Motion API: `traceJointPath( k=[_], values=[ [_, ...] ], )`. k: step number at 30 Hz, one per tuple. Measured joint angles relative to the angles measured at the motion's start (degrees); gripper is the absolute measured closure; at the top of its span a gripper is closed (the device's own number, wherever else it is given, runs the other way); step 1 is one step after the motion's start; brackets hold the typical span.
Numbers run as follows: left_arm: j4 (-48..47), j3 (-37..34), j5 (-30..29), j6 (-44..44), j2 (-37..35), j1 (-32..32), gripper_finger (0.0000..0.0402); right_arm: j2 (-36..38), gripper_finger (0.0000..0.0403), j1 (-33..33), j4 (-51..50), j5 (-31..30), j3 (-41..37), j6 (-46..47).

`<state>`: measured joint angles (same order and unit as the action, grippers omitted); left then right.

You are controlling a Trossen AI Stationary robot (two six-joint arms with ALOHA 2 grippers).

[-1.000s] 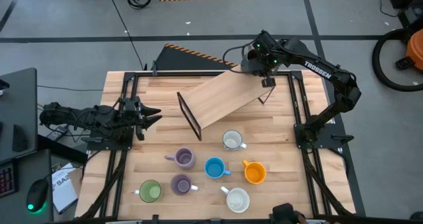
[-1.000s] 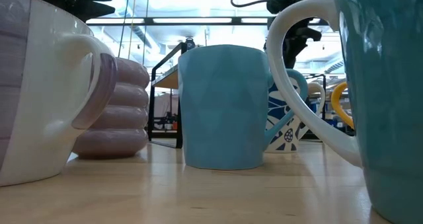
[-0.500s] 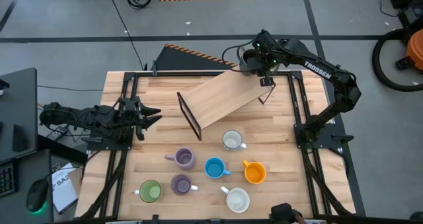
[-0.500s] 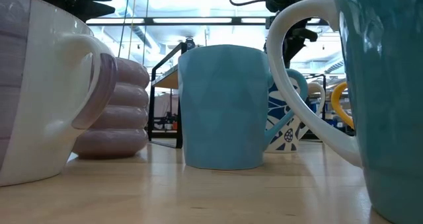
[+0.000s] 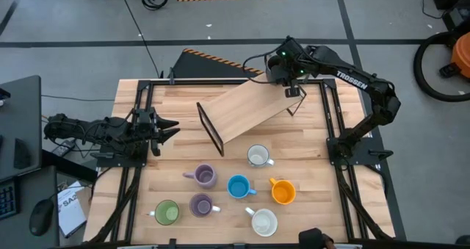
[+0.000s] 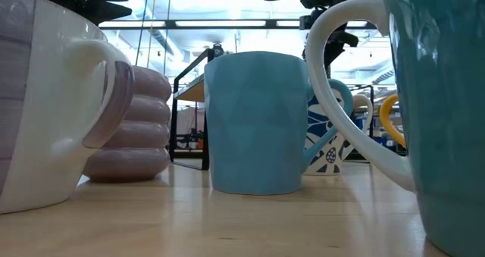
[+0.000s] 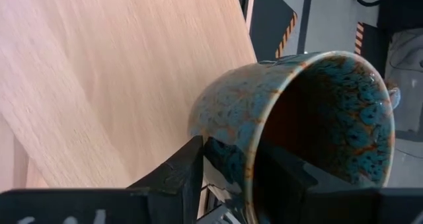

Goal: Place coffee mugs
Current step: Put the white patterned cup on the shelf

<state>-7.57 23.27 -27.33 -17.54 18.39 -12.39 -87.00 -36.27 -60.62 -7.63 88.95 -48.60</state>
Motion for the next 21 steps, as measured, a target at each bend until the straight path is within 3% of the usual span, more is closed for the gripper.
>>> traceJointPath(
  k=[7,21],
  values=[
    [0.0,0.0,0.0,-0.1,0.0,0.0,0.026,0.0,0.0265,0.1,3.0,-0.9,0.0,6.3],
    [-0.9,0.0,0.0,-0.3,0.0,0.0,0.026,0.4,0.0261,0.7,2.8,-1.4,0.0,6.7]
  ],
)
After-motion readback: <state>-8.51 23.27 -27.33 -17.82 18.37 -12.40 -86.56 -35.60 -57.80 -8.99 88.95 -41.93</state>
